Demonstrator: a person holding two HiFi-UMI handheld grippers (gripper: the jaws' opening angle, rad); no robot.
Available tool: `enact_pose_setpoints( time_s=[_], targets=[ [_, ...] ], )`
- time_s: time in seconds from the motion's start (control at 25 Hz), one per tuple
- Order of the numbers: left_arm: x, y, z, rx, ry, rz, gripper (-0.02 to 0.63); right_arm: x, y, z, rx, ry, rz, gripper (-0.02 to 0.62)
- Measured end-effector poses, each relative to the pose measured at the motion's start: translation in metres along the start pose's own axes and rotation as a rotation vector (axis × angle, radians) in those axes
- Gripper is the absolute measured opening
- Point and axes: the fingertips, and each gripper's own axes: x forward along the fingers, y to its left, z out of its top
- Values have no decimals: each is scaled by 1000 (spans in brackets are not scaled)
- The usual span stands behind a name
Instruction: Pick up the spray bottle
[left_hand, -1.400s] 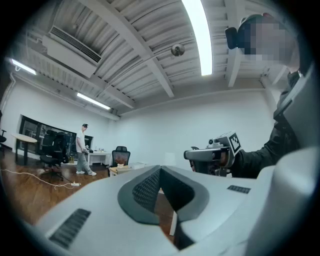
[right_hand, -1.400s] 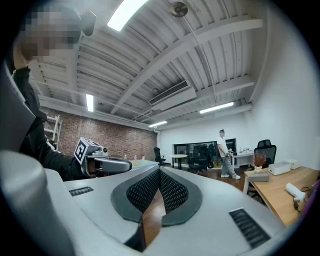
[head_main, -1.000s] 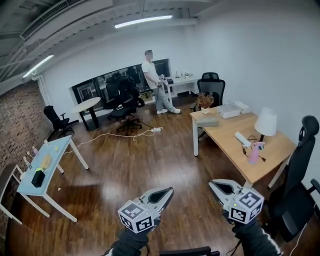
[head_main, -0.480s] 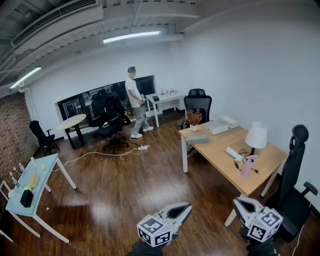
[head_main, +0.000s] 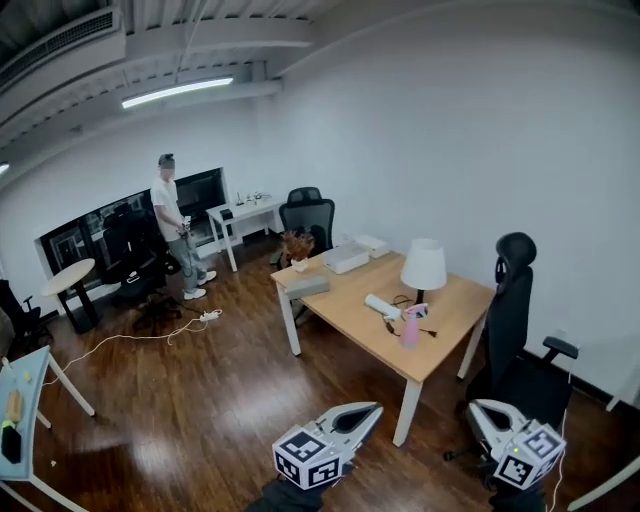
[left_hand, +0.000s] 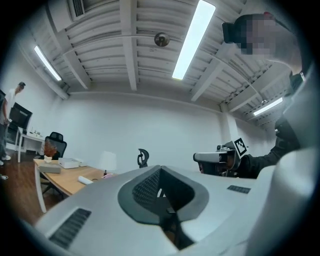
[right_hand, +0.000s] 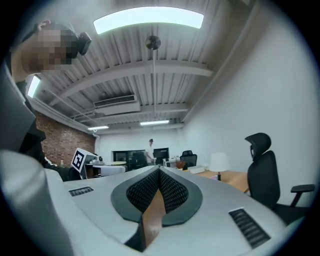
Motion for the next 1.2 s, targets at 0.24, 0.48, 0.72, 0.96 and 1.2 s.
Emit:
enact_pose_setpoints(
  time_s=[0.24,0.48,0.72,0.96,1.2],
  targets=[
    [71,-219,52,10,-9,-195,12,-241,-14,91,-54,-22,-203,15],
    [255,-360,27,-4,5,-378,12,-411,-153,111,-75,-58,-365,15],
    [379,-465,-1,-3,47,-581,12,-533,-242,113,-80,-87,-566,15],
    [483,-538,-28,-19,61,-809,12,-619,-305,107,-86,-103,-798,15],
    [552,-660,-65,-25,27,-1031,12,-750,-326,97,-136,-118,-1028,15]
  ],
)
